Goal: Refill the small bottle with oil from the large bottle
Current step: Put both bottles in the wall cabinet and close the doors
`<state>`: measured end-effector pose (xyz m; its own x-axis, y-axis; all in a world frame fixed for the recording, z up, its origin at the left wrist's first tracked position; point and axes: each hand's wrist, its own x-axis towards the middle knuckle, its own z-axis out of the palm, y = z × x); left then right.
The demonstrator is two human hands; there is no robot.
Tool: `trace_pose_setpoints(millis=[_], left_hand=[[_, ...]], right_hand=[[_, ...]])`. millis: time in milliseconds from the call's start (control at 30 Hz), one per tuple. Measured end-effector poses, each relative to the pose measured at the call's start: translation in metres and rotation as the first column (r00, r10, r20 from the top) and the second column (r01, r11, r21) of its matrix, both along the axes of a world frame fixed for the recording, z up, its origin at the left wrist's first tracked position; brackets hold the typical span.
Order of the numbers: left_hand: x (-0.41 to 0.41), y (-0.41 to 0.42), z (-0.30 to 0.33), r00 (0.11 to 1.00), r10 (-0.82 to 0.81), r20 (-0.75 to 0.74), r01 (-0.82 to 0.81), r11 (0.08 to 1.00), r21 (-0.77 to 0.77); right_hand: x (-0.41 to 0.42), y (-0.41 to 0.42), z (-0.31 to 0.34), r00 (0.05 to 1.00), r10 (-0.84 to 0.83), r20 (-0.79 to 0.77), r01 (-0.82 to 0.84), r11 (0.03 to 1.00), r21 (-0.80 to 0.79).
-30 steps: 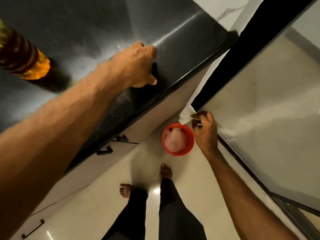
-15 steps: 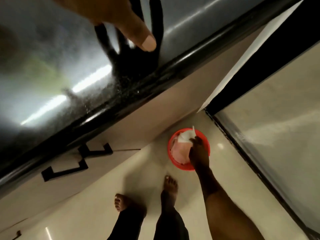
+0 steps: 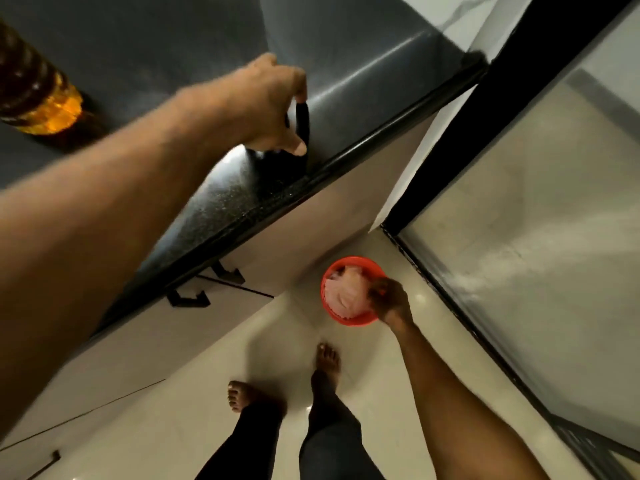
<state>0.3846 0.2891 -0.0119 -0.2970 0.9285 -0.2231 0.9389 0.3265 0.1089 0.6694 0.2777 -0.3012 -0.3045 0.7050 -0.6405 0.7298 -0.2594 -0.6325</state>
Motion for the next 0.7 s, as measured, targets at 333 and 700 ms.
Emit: trace_pose_setpoints(millis=[333,700], left_hand=[[0.019,-0.093,0.051,0.978,0.153,0.14,-0.182,0.956,0.228],[-0.043,-0.159,0.24,0.926,0.354,0.132,-0.334,0.604,0.723]], right_hand=[[-0.046,0.059,0.236,0.987,0.162,0.013,-0.137,0.785,0.604],[-0.215,0.045,0.511,0.81,0.474,-0.344,0.017,0.568,0.823]])
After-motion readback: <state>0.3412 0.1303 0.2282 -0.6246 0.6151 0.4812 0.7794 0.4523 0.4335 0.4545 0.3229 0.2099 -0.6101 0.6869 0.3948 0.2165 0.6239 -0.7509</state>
